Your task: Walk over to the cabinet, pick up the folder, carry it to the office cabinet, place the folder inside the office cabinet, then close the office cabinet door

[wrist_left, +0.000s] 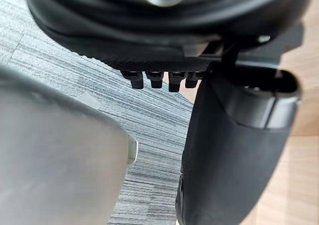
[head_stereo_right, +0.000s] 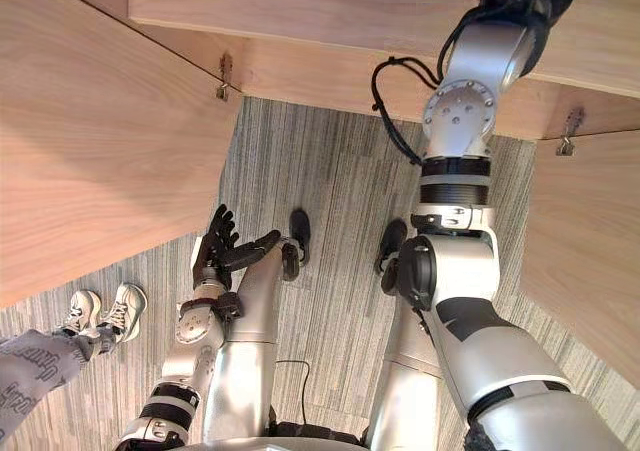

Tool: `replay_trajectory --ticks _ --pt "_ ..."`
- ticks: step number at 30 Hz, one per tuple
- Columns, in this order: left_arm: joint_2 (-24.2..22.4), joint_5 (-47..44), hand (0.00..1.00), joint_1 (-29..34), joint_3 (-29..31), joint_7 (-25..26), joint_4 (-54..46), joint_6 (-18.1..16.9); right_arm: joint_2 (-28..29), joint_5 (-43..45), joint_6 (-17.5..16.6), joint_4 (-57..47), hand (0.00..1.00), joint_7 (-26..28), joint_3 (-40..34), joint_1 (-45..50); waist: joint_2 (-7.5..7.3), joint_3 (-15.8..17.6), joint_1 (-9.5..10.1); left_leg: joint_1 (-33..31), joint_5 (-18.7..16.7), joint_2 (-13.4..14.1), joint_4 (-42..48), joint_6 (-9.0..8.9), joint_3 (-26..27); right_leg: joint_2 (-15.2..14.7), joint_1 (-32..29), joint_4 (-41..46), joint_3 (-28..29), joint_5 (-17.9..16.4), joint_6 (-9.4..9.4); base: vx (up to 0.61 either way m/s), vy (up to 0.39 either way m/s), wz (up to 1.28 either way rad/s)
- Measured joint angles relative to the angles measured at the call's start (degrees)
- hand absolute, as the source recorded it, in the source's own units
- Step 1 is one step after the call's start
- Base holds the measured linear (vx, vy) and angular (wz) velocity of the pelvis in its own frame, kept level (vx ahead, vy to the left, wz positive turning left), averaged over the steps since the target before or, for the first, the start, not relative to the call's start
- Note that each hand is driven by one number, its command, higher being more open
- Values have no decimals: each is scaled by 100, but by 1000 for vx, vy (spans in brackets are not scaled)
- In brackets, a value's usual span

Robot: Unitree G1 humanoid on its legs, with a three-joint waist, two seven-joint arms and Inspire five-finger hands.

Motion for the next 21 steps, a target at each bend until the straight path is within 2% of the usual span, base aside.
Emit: replay_trajectory --ticks 16,18,20,21 --pt "17 -4 100 -77 3 15 12 50 -99 -342 -140 -524 100 -31 106 154 -9 -25 -48 33 0 87 -8 0 79 62 9 -41 32 7 -2 -22 -10 -2" --pt "16 -4 100 -76 3 8 7 55 -240 -472 -106 -636 100 58 467 463 -14 -33 -76 64 0 112 -46 0 115 83 15 -74 59 24 0 -30 -19 -9" --pt "27 -4 100 -74 5 2 4 54 -597 -863 117 -644 100 243 1090 773 -15 -33 -111 88 -1 175 -79 1 176 146 19 -159 100 85 6 -32 -16 -20" --pt "41 -4 100 -73 6 -3 7 52 -878 -1220 350 -643 100 414 1547 940 -15 -34 -168 102 -1 219 -101 1 218 185 28 -222 124 125 14 -39 -10 -19"
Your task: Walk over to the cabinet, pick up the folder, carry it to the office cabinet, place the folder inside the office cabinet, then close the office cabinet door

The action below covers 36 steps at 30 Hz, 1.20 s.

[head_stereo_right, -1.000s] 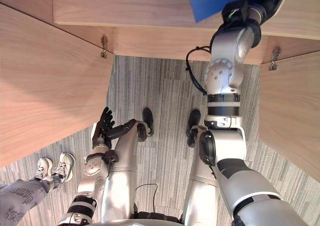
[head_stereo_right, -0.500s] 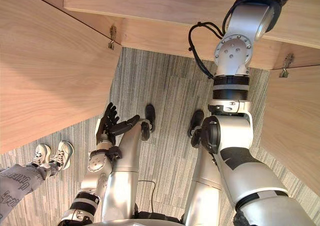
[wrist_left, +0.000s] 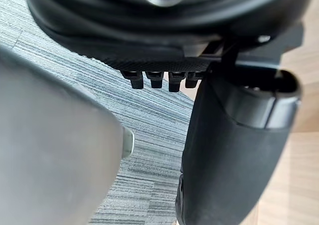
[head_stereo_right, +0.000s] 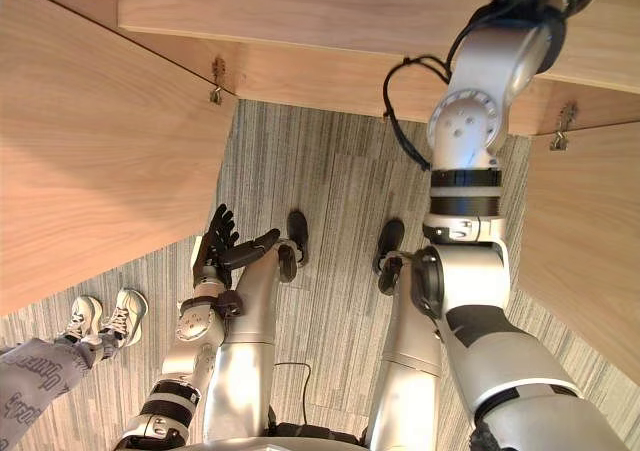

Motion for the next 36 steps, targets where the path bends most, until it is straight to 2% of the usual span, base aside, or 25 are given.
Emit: replay_trajectory --ticks 1,3,7,8,10,14,16,19,24,31,36 --pt "11 0 100 1 -1 -13 23 -3 -239 -498 254 0 100 246 386 128 0 0 -101 22 0 13 -18 0 12 13 25 -38 5 21 5 -44 -7 -16" --pt "93 22 100 4 3 -7 120 -35 -582 -1206 485 -27 100 672 900 358 -15 -8 -199 92 -2 48 -50 2 28 45 96 -109 5 44 7 -38 -14 -9" --pt "205 42 100 8 2 -42 251 -73 -1084 -2294 656 -217 100 1424 1524 930 -104 -52 -238 170 -1 106 -131 2 90 94 161 -220 17 86 7 -34 -20 -7" --pt "218 70 100 13 1 -65 274 -77 -1182 -2536 682 -214 0 1613 1658 1102 -109 -54 -239 190 -1 108 -140 2 93 96 187 -238 15 87 8 0 0 0" --pt "245 137 100 15 1 -153 309 -97 -1272 -2786 697 -143 0 1819 1832 1299 -110 -53 -244 224 0 109 -172 4 104 99 227 -288 14 102 17 -15 -3 -1" --pt "279 265 100 26 1 -262 484 -129 -1537 -3840 672 68 0 2025 2028 1324 -134 -56 -253 405 -5 109 -274 28 181 96 397 -415 41 138 36 -7 -1 -1" --pt "327 267 100 36 2 -261 558 -131 -1567 -4281 678 225 0 2046 2160 1323 -236 -109 -243 491 -5 111 -356 36 215 95 464 -485 49 141 41 0 0 0" --pt "379 266 100 61 5 -263 571 -131 -1572 -4521 791 290 0 2195 2171 1283 -345 -166 -235 527 -4 129 -423 40 271 92 495 -557 44 145 46 0 0 0" --pt "389 266 100 88 7 -263 578 -124 -1552 -4549 894 339 0 2310 2342 1249 -349 -169 -220 594 0 184 -491 47 427 58 591 -636 12 152 57 0 0 1" --pt "365 265 100 101 30 -259 579 -122 -1270 -4862 992 341 0 1957 2245 998 -349 -169 -217 625 6 183 -549 71 492 38 602 -705 19 162 74 -24 -6 0" --pt "289 224 100 102 117 -232 572 -122 -794 -5814 1266 894 0 1550 1869 433 -349 -168 -214 620 24 181 -591 96 494 44 588 -730 13 168 74 -36 -21 0"
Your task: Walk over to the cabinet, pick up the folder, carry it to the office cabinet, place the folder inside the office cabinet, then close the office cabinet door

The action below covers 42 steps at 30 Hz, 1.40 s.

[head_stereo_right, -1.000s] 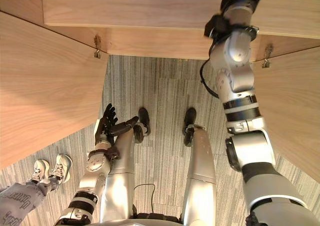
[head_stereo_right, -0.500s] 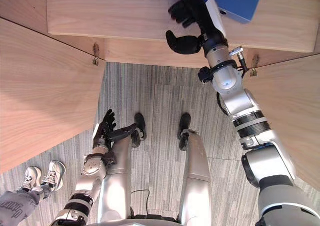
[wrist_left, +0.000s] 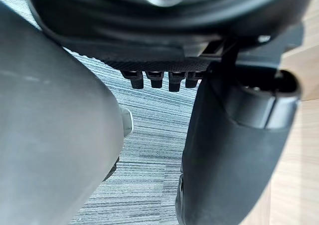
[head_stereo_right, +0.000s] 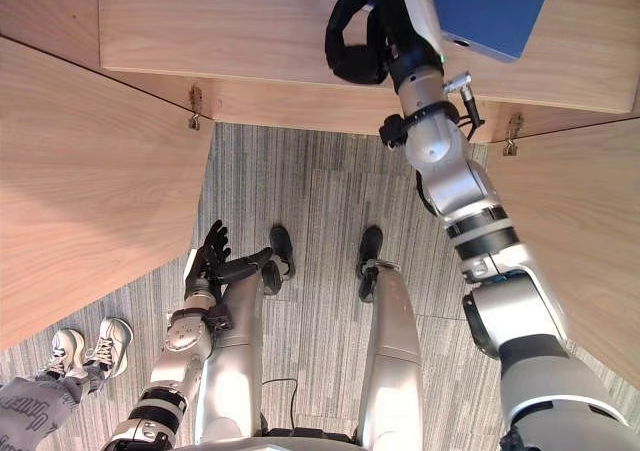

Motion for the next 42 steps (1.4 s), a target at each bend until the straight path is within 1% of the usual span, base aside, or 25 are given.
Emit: replay_trajectory --ticks 1,4,6,11,14,18,19,20,23,25,26,27,28,29,30,31,32,33,34,35,37,38,39,40,42 --pt "-1 -5 100 0 0 15 -11 -1 99 -202 102 174 0 -84 -73 -128 0 0 -2 -18 1 0 1 1 -9 1 -9 -3 -9 0 0 0 0 0" --pt "-12 -64 100 -1 2 83 -38 -6 241 -437 171 512 0 -312 -206 -338 1 0 -11 -71 3 -1 15 3 -44 0 -28 -9 -43 0 0 -11 -5 1" --pt "-21 -106 100 -1 3 99 -42 -18 258 -460 163 815 0 -440 -259 -565 2 1 -15 -113 14 -8 23 19 -52 -7 -67 4 -50 0 0 -40 -7 3" --pt "-44 -116 100 -25 -7 196 -118 -73 255 -507 123 1234 0 -472 -303 -964 3 1 -43 -271 96 -53 29 35 -103 -66 -218 87 -104 -1 -1 -57 -16 8" --pt "-68 -116 100 -98 -8 227 -134 -76 255 -507 122 1475 0 -483 -303 -1179 4 0 -47 -372 164 -65 43 56 -135 -97 -310 140 -151 1 -2 -85 -28 8" --pt "-123 -115 100 -119 -10 252 -249 -78 249 -380 139 1675 0 -676 -325 -1295 5 0 -18 -466 224 -48 43 45 -145 -164 -365 159 -257 37 -4 -82 -23 7" --pt "-131 -115 100 -120 -10 261 -260 -71 249 -264 164 1686 0 -709 -342 -1294 5 0 0 -468 241 -32 43 65 -129 -165 -365 158 -262 47 -4 -83 -27 3" --pt "-132 -115 100 -120 -9 297 -272 -59 249 -141 310 1503 0 -720 -343 -1232 4 0 4 -467 249 5 53 75 -89 -163 -364 156 -262 65 -9 -61 -20 1" --pt "-131 -111 100 -128 -6 327 -276 -39 259 143 547 516 0 -730 -462 -586 4 0 5 -431 266 36 79 108 -55 -148 -323 139 -254 113 -59 -31 -6 -3" --pt "-129 -97 100 -180 -7 363 -85 73 442 383 595 -818 0 -793 -579 681 3 1 -39 -108 226 61 51 110 20 -137 6 62 -245 123 -67 26 7 -5" --pt "-137 -96 100 -180 -7 361 -8 120 548 452 597 -1159 0 -812 -602 1100 2 1 -51 60 193 86 28 102 56 -120 174 -10 -252 121 -64 55 13 -19" --pt "-201 -90 100 -154 -8 353 215 216 836 500 563 -1957 0 -843 -608 2115 1 0 -66 559 63 165 -68 92 157 -44 669 -211 -230 102 -37 46 11 -25" --pt "-234 -78 100 -100 -22 347 266 250 980 498 487 -2253 0 -833 -603 2526 1 0 -85 777 13 200 -102 81 191 -6 888 -306 -216 95 -19 43 20 -31" --pt "-314 37 100 63 -53 311 306 280 1235 497 276 -2733 100 -818 -569 3287 -23 -16 -174 1198 -62 213 -206 81 259 28 1285 -463 -178 78 12 27 19 -21" --pt "-349 92 100 175 -76 289 308 279 1369 496 122 -2925 100 -783 -538 3676 -60 -36 -209 1418 -97 212 -288 72 311 39 1478 -554 -148 64 48 59 38 -30" --pt "-372 253 100 364 -93 239 402 280 1651 518 -208 -3199 100 -629 -435 4507 -181 -124 -313 1951 -122 215 -560 71 476 76 1930 -858 -97 95 90 72 35 -31" --pt "-372 296 100 435 -108 220 456 311 1756 521 -312 -3211 100 -535 -388 4811 -236 -202 -337 2139 -119 216 -689 70 547 96 2092 -1007 -65 152 91 119 53 -43" --pt "-368 366 100 532 -147 182 647 337 1881 543 -417 -3179 100 -317 -306 5382 -290 -348 -385 2514 -89 218 -976 48 649 167 2456 -1392 -8 297 92 145 52 -38" --pt "-358 382 100 608 -266 160 866 353 1963 579 -497 -3035 100 -109 -263 5897 -317 -528 -453 2861 -17 197 -1290 23 755 235 2802 -1818 46 451 116 156 53 -35" --pt "-359 431 100 648 -287 148 962 363 2005 579 -541 -2884 100 -24 -249 6081 -330 -616 -478 3010 20 178 -1452 15 805 254 2949 -2019 70 526 125 182 42 -29" --pt "-342 471 100 691 -336 74 1328 380 2120 570 -591 -2140 100 189 -293 6399 -351 -834 -600 3454 171 58 -1964 -22 918 279 3400 -2658 145 779 177 175 33 -21" --pt "-334 473 100 701 -335 65 1481 401 2216 568 -589 -1475 100 294 -439 6485 -346 -923 -667 3729 268 -28 -2248 -37 977 282 3681 -3010 207 942 207 220 46 -24" --pt "-311 485 100 711 -333 69 1545 412 2350 593 -577 -786 100 370 -713 6506 -340 -968 -677 3991 333 -93 -2496 -37 1087 292 3940 -3351 284 1085 239 207 44 -26" --pt "-291 537 100 724 -326 70 1545 412 2417 685 -566 -475 100 412 -875 6511 -335 -971 -682 4125 367 -126 -2617 -24 1128 304 4073 -3498 316 1146 254 169 33 -27" --pt "-204 601 100 823 -270 69 1545 412 2632 1005 -546 507 100 487 -1555 6581 -279 -1094 -752 4544 467 -245 -3029 -49 1252 285 4474 -3970 407 1335 300 107 13 -21"
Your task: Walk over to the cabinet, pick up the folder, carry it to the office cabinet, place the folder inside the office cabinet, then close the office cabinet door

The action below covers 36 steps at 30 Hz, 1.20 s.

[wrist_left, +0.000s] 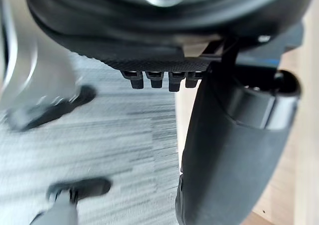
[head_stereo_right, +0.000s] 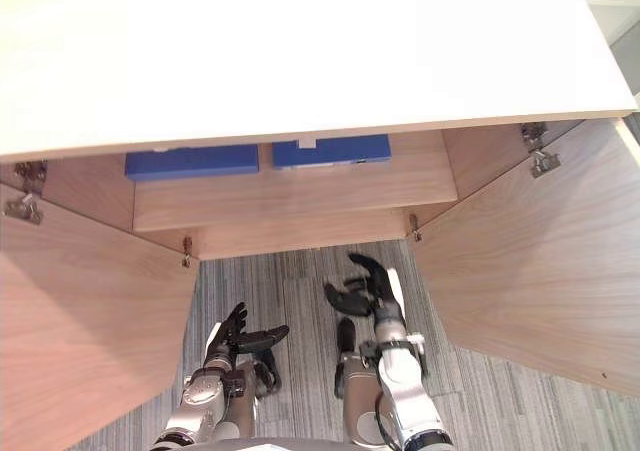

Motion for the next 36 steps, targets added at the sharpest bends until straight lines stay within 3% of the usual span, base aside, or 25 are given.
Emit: replay_trajectory --ticks 1,5,11,14,16,22,25,28,31,36 --pt "32 96 100 125 96 3 12 1 93 431 18 530 100 19 -501 92 54 -155 -92 295 56 -97 -285 -12 71 -31 247 -240 58 72 27 110 12 -23" --pt "118 205 100 296 282 -6 288 -2 59 983 28 1015 100 -37 -1175 408 162 -505 -181 781 76 -193 -653 -37 316 -33 539 -489 338 146 60 75 18 -36" --pt "20 332 100 590 529 -114 710 43 59 1678 56 1316 100 -46 -2173 599 147 -806 -243 1420 86 -309 -1070 -55 907 14 715 -660 960 270 92 -14 20 -54" --pt "-53 344 100 827 714 -160 699 52 82 2525 58 895 100 -92 -2747 635 142 -862 -297 1697 35 -361 -1227 -129 1253 46 715 -657 1285 275 100 -56 14 -58" --pt "-64 320 100 1010 905 -233 694 54 72 2881 18 66 100 -169 -3001 655 157 -881 -365 1857 -58 -365 -1258 -185 1599 119 675 -628 1618 252 52 -52 12 -75" --pt "-108 371 100 1060 917 -355 663 24 -528 2892 -187 -595 100 -266 -3167 -189 184 -896 -479 1940 -216 -375 -1144 -218 2351 286 411 -579 2346 384 131 3 10 -71" --pt "-78 366 100 1027 636 -402 667 1 -1088 2880 -199 -495 100 -267 -3116 -889 327 -829 -509 1922 -313 -417 -1065 -207 2394 318 355 -700 2529 487 140 55 17 -46" --pt "-82 335 100 893 316 -467 654 -54 -1961 2864 -208 -79 100 -259 -2750 -1682 628 -698 -511 1773 -412 -476 -1028 -180 2333 308 169 -728 2616 549 165 56 14 -25" --pt "-71 291 100 833 147 -460 592 -148 -2447 2852 -207 513 100 -300 -2596 -2388 850 -576 -517 1686 -445 -531 -1025 -159 2244 283 65 -758 2668 586 219 19 7 -14" --pt "-97 182 100 742 -115 -465 563 -231 -2960 2871 -204 963 100 -283 -2470 -2944 1027 -340 -527 1477 -545 -565 -886 -79 2102 199 -53 -902 2776 710 321 -3 -11 -9"
